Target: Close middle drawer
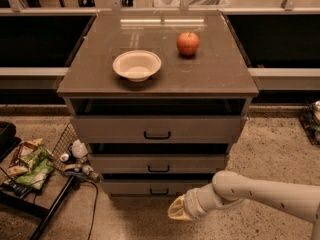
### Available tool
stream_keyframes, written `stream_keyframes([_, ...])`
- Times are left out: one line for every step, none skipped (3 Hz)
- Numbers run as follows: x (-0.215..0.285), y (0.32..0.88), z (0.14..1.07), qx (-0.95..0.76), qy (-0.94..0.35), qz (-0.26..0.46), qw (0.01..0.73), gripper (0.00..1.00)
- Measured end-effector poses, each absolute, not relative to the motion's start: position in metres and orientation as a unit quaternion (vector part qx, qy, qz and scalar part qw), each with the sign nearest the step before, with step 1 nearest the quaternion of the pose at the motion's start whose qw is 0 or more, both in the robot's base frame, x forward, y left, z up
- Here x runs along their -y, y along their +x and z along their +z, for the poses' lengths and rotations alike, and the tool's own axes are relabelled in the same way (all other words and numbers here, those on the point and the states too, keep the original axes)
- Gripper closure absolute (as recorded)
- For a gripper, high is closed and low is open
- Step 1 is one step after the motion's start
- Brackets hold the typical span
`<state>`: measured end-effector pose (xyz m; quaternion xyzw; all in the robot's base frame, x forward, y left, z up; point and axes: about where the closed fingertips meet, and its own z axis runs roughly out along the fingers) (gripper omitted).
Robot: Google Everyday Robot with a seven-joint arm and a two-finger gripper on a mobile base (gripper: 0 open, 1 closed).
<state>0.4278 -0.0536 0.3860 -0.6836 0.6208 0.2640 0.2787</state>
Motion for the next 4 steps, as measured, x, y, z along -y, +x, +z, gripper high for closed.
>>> stream_keyframes([0.087, 0.372, 0.422, -0.625, -0.702, 0.246, 0.237, 0.96])
stream_keyframes([0.123, 0.327, 0.462, -0.650, -0.702, 0.217, 0.195, 1.00])
stream_keyframes([0.162, 0.314, 0.511, -0.690, -0.682, 0.152, 0.191, 1.00])
stream_keyframes([0.201, 0.326, 0.569, -0.717, -0.661, 0.046, 0.217, 0.88])
